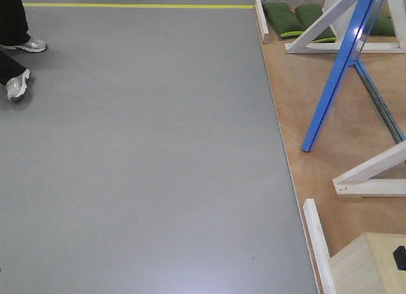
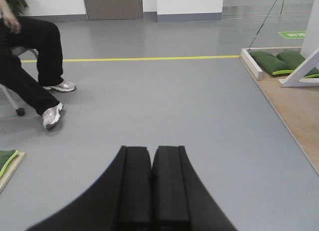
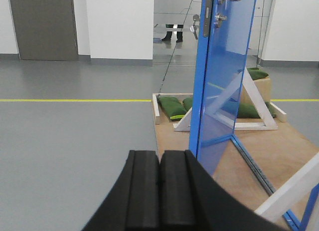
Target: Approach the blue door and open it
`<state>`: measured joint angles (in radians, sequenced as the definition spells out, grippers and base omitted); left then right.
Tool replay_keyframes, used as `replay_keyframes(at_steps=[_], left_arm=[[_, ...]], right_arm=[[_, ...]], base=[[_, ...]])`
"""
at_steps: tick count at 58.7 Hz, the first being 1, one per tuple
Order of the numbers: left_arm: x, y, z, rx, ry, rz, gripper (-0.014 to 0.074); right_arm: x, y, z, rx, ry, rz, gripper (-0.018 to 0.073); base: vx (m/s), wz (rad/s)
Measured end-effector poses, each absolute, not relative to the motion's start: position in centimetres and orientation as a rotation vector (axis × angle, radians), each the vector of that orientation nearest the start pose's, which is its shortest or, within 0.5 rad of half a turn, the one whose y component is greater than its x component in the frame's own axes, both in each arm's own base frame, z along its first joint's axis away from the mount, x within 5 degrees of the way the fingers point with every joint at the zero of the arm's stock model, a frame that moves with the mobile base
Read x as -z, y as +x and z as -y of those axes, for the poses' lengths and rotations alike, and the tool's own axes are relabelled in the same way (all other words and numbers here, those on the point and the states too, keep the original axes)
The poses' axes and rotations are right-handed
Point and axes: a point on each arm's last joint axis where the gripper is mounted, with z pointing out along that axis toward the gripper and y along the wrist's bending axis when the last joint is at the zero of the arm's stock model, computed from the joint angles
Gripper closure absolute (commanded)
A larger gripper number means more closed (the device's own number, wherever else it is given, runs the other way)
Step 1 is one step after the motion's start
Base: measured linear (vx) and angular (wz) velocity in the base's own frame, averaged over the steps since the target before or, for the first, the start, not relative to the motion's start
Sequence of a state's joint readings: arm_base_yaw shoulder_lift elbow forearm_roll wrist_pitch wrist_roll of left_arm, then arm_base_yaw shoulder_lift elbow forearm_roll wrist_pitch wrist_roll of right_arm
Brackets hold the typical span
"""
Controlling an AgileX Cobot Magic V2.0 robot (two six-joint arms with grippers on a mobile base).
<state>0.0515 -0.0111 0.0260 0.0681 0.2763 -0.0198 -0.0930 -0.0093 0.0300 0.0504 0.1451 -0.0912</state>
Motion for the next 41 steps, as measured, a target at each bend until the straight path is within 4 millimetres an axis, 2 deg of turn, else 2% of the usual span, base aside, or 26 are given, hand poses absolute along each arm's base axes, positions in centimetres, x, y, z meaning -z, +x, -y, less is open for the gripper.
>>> replay_keyframes(at_steps=[41], left_arm=[[-18.01, 5.46, -0.45, -0.087, -0.019, -1.775, 0.0524]], right_arm=[[-19.03, 5.65, 0.46, 0.096, 0.037, -1.65, 0.0547]], base=[[0.45, -0.03]])
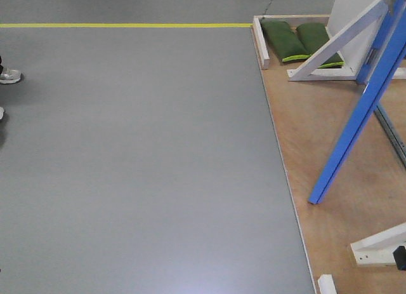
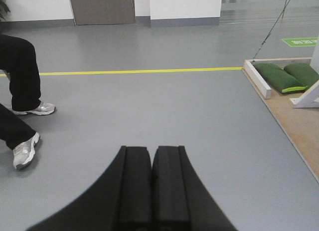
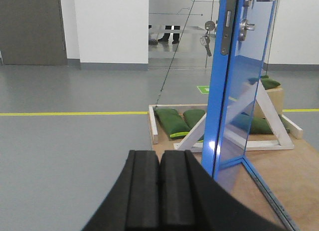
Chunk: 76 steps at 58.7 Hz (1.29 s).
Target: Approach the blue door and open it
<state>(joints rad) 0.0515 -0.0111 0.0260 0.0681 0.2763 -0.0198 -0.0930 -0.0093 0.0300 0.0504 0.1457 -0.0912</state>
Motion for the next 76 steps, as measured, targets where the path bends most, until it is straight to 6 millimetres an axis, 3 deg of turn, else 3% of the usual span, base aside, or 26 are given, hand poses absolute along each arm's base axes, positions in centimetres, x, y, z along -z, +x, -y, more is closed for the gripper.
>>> replay_keyframes(at_steps=[76], left_arm=[[-18.01, 5.46, -0.45, -0.087, -0.019, -1.775, 0.0524]], right_arm=[[-19.03, 5.65, 0.46, 0.096, 0.037, -1.65, 0.0547]], base=[[0.33, -0.01]])
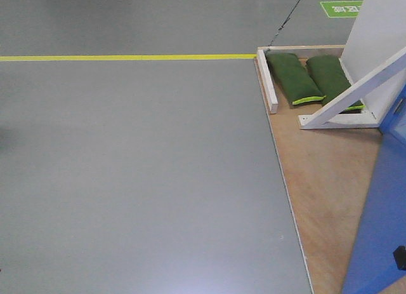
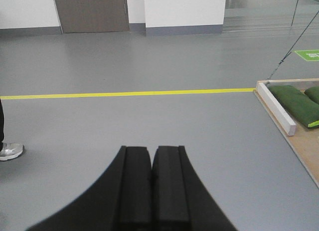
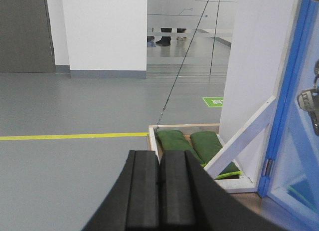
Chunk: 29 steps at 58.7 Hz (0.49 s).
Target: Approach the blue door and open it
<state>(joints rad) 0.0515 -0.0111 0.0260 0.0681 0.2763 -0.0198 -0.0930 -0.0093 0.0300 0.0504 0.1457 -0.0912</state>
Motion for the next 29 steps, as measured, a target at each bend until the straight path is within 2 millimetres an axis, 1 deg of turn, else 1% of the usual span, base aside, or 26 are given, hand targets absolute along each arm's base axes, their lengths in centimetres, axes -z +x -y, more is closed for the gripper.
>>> replay_keyframes(at_steps=[29], left_arm=[[-18.01, 5.46, -0.45, -0.087, -0.019, -1.775, 0.0524]], right_arm=[[-19.03, 5.65, 0.46, 0.096, 0.037, -1.65, 0.0547]], base=[[0.1, 0.02]])
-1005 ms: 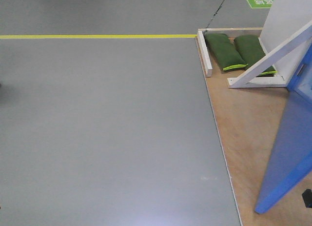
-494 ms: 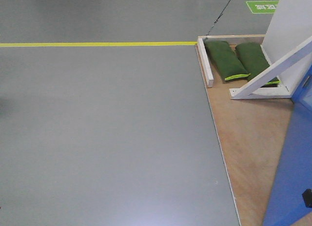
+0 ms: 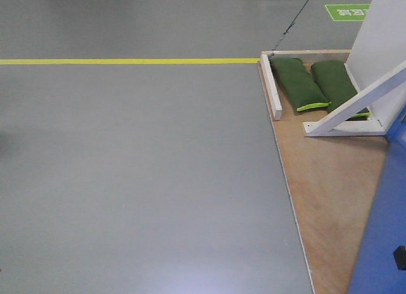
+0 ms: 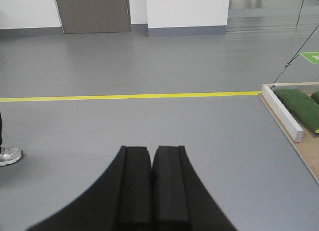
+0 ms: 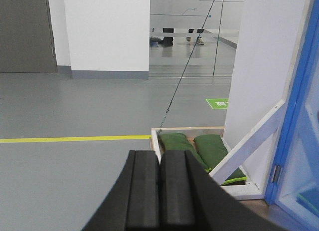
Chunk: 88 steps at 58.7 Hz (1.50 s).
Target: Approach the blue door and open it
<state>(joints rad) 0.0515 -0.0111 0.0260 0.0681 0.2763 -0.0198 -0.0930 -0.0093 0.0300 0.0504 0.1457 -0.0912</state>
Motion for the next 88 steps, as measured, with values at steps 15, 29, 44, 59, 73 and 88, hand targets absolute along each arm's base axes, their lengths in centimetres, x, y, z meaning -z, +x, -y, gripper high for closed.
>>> replay_keyframes(at_steps=[15, 29, 44, 59, 73, 88], left_arm=[[-18.0, 5.5, -0.5, -0.087, -0.019, -1.775, 0.0524], [-18.0, 5.5, -0.5, -0.087, -0.019, -1.775, 0.0524], [-18.0, 5.5, -0.5, -0.087, -0.019, -1.775, 0.0524], [-18.0, 5.5, -0.5, -0.087, -0.019, -1.775, 0.0524], [-18.0, 5.5, -0.5, -0.087, -0.019, -1.775, 0.0524], [-18.0, 5.5, -0.5, -0.087, -0.019, -1.775, 0.0524]], right_arm=[[-19.0, 5.6, 0.5, 0.096, 0.037, -1.652, 0.0547], [-24.4, 4.6, 0.3, 0.095, 0.03, -1.588, 0.0547], [-33.0, 6.0, 0.5, 0.089, 0.05, -1.475, 0.0547], [-39.9, 9.0, 4.1, -0.049, 0.597, -1.216, 0.0547], [-43.6, 7.4, 9.8, -0.142, 1.101, -0.7, 0.0547], [-45.1, 8.5, 16.3, -0.159, 1.283, -0.538, 0.0547]], base=[[0.05, 0.0], [0.01, 0.0], [0.0, 0.0], [0.0, 0.0], [0.0, 0.0], [0.0, 0.0]])
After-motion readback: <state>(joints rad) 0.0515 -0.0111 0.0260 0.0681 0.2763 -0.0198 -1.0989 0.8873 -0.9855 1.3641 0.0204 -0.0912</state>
